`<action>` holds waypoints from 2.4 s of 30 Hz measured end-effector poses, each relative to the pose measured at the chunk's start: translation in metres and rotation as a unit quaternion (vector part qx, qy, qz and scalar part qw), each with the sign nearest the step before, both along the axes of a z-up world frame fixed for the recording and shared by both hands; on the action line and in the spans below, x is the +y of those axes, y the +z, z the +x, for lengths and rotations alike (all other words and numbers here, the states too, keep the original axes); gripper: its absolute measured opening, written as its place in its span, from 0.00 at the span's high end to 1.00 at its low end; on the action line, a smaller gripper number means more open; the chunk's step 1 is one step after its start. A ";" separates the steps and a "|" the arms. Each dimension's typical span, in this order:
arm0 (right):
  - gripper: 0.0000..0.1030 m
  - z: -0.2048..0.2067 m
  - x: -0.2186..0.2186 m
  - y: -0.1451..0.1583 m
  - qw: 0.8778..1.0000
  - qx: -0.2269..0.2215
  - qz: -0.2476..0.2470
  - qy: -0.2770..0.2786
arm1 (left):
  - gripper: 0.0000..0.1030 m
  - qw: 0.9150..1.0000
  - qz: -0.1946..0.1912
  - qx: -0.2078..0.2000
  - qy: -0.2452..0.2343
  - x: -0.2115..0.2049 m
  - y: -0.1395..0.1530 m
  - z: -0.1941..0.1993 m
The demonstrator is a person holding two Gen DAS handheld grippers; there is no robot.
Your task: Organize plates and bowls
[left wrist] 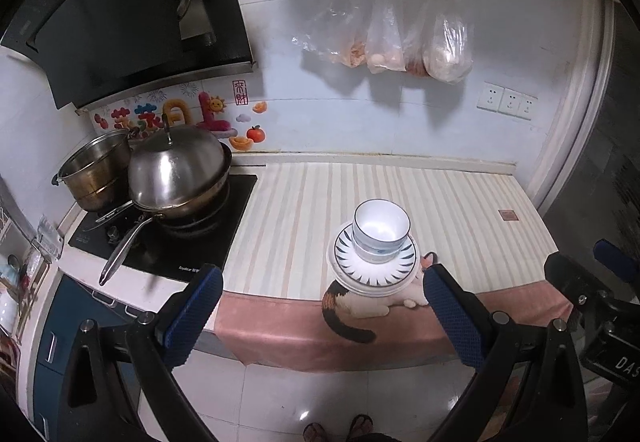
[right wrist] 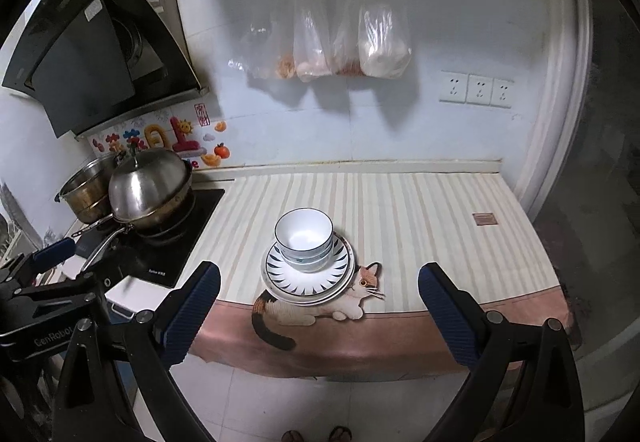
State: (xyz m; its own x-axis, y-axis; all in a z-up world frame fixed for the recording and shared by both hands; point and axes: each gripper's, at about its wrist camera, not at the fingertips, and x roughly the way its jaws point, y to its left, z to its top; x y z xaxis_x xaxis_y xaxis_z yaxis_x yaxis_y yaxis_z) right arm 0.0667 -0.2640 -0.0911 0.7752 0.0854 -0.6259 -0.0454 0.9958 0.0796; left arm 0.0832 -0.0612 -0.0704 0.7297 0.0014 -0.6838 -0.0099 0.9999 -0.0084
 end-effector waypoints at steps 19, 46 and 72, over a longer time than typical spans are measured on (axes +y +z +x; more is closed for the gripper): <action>0.01 -0.037 0.015 0.003 1.000 0.006 -0.004 -0.017 | 0.00 1.000 -0.004 -0.005 -0.014 0.006 0.005 -0.029; 0.01 -0.037 0.013 0.008 1.000 0.001 -0.012 -0.014 | 0.00 1.000 -0.011 -0.004 0.000 0.010 0.009 -0.040; 0.01 -0.038 0.006 0.003 1.000 0.008 -0.013 -0.019 | 0.00 1.000 -0.015 0.002 -0.002 0.007 0.006 -0.040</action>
